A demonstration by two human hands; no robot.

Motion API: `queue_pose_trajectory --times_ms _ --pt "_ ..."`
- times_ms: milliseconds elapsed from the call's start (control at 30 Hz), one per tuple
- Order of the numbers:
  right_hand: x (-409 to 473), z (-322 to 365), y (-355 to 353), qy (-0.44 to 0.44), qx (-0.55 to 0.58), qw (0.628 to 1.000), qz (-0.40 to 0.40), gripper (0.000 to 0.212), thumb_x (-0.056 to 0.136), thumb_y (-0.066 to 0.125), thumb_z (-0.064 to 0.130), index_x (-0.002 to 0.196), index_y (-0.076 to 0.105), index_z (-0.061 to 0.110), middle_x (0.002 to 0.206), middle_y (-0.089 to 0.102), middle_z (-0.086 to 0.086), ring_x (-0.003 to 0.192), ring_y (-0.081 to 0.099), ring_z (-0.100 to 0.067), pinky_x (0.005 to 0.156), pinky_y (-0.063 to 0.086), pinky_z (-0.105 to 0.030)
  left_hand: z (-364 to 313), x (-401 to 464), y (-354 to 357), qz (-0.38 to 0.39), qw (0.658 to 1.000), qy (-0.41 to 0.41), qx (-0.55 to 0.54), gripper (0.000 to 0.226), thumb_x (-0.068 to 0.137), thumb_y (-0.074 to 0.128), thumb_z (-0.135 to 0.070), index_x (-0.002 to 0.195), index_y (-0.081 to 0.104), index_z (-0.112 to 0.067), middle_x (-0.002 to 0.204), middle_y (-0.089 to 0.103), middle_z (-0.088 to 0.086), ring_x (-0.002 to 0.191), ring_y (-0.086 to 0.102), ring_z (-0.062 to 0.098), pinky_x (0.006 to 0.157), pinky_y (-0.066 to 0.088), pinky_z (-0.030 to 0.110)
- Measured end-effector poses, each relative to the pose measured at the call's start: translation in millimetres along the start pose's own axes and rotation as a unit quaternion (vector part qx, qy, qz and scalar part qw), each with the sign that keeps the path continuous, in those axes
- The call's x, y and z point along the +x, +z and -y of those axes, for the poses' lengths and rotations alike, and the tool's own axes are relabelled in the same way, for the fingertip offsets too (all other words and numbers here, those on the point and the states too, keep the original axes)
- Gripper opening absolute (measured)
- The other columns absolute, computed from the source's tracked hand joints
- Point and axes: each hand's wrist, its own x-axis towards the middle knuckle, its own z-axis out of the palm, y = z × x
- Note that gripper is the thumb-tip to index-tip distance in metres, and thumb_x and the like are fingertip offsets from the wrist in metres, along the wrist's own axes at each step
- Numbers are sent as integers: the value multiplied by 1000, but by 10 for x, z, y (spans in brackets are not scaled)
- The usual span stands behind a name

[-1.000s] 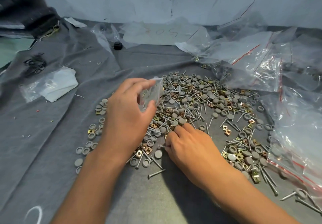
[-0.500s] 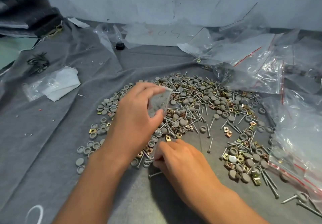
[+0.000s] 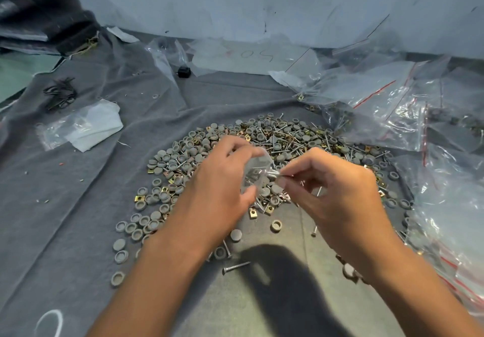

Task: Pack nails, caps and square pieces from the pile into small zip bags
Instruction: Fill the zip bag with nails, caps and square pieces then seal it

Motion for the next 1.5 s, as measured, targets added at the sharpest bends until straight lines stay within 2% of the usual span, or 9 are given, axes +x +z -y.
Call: queue_pose_trajectory --times_ms 133,367,433,567,767,933,1133,1300,1500 --pt "34 17 98 -65 -85 994 -15 11 83 82 10 91 74 11 88 70 7 79 61 3 74 49 -12 -98 -20 34 14 999 22 -27 61 75 84 -17 130 61 -25 125 50 -14 108 55 5 98 50 30" --pt "31 -26 91 -107 -189 976 0 13 85 80 10 97 76 8 96 73 -3 86 70 -23 74 59 -42 -119 -24 60 0 999 31 -42 59 76 83 -12 130 63 -26 120 52 -17 99 55 2 92 48 18" --pt "31 -27 127 -89 -183 979 -3 24 79 84 10 101 76 8 99 74 -2 87 71 -19 77 59 -38 -110 -24 90 2 999 31 -30 58 78 82 -13 131 63 -25 120 51 -17 97 53 1 90 47 17" --pt "64 -99 51 -46 -115 992 -28 19 78 84 16 93 73 14 87 68 7 75 60 -2 73 42 -6 -101 4 77 2 1000 10 -24 54 81 79 -17 132 62 -25 121 52 -15 91 52 -1 80 40 5" --pt "-212 -429 95 85 -215 944 235 24 82 75 50 98 64 35 91 59 20 85 57 -5 78 54 -36 -108 4 86 12 1000 1 -12 48 85 74 -19 131 62 -25 121 55 -11 93 52 3 89 46 20" --pt "-270 -404 186 49 -204 940 269 18 86 73 38 96 57 38 88 51 20 87 51 -8 79 52 -39 -98 -7 103 20 1000 -18 -13 36 91 68 -24 127 66 -23 119 57 -11 97 54 2 91 48 26" --pt "-191 -367 38 44 -129 981 137 14 87 64 34 101 61 36 96 54 18 87 52 6 77 38 -7 -70 -35 149 52 998 -19 1 44 85 74 -21 128 65 -27 119 56 -13 96 52 2 92 46 22" --pt "-85 -214 115 -23 -98 994 35 23 87 77 25 107 70 18 96 63 7 79 55 -3 75 42 -12 -129 -28 198 68 998 -6 4 44 82 78 -25 124 66 -25 118 53 -14 95 52 3 90 47 24" --pt "-33 -305 -281 118 -94 987 53 15 84 75 29 94 64 33 83 61 22 81 57 12 65 42 -1 -118 -38 172 46 999 -17 3 47 83 77 -22 128 64 -26 122 56 -14 101 53 1 89 37 10"
